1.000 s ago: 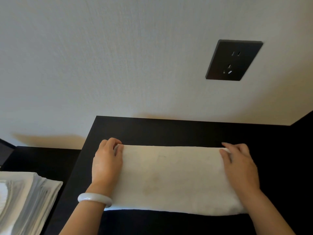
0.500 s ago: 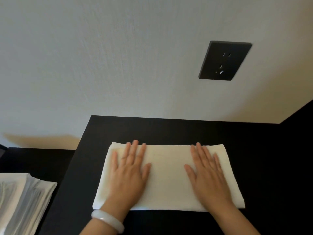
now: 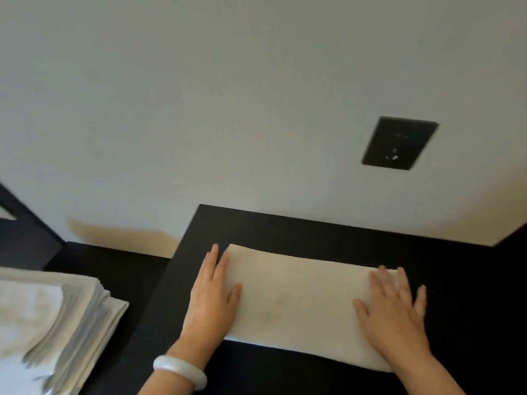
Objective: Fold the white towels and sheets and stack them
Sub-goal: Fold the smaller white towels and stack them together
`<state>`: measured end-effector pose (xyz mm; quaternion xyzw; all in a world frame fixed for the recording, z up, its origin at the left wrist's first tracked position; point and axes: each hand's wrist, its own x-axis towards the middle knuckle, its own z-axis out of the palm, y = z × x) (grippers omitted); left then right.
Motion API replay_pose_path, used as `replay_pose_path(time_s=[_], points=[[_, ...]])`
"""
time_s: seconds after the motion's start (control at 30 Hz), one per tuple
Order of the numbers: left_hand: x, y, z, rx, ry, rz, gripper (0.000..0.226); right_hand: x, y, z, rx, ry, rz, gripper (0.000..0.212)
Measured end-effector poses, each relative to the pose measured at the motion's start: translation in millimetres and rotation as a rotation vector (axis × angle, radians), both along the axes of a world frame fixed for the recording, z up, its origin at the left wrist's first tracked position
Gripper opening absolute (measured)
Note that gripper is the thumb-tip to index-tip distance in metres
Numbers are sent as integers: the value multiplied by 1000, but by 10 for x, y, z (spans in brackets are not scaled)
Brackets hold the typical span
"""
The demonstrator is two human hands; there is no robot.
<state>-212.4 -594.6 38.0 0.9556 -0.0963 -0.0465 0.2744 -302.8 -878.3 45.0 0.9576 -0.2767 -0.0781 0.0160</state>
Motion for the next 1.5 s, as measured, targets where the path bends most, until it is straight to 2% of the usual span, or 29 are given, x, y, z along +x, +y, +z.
replay_pose_path(time_s=[0.03, 0.1, 0.17, 0.27, 0.37, 0.47, 0.53, 0.63, 0.77, 0.83, 0.9, 0.97, 1.03, 1.1, 1.17, 1.23, 1.4, 1.47, 1.5], points=[[-64, 91, 12, -51, 20, 101, 67, 58, 114, 80, -9, -49, 51, 68], [-176, 273, 12, -66, 97, 221, 52, 201, 426, 178, 120, -177, 261, 59], [-257, 393, 45, -69, 196, 234, 22, 371, 841, 226, 330, -209, 480, 55], [-325, 449, 120, -75, 291, 208, 17, 706, 1385, 178, 458, -192, 690, 53], [-367, 449, 149, -73, 274, 204, 17, 1007, 1679, 18, 420, -137, 783, 55], [-385, 471, 149, -114, 244, 199, 13, 1074, 1757, -225, 264, -82, 802, 60], [-393, 514, 109, -64, 222, 179, 17, 1055, 1745, -314, 185, -114, 818, 68], [-439, 582, 30, 29, 188, 155, 21, 1070, 1751, -359, 184, -133, 832, 77], [-439, 531, 44, 63, 115, 157, 18, 1064, 1732, -342, 212, -111, 825, 70], [-412, 482, 85, 72, 34, 175, 17, 1073, 1718, -300, 343, -125, 815, 66], [-341, 385, 120, 71, -98, 179, 28, 1060, 1681, -234, 509, -227, 726, 59], [-205, 183, 135, 106, -194, 89, 45, 1001, 1575, -217, 463, -351, 580, 57], [-91, -96, 110, 235, -247, -118, 55, 873, 1413, -234, 311, -328, 465, 59], [-46, -284, 5, 349, -213, -296, 56, 698, 1266, -303, 210, -227, 453, 62], [-45, -323, -155, 442, -183, -360, 60, 521, 1071, -364, 203, -180, 476, 61], [-39, -283, -263, 458, -184, -331, 63, 352, 788, -372, 217, -180, 447, 60], [-18, -239, -311, 447, -182, -273, 68, -200, 17, -323, 212, -186, 214, 59], [-14, -285, -279, 485, -162, -276, 70, -418, -151, -258, 332, -252, 117, 56], [-17, -343, -252, 492, -159, -279, 70, -519, -200, -208, 401, -342, 3, 55]])
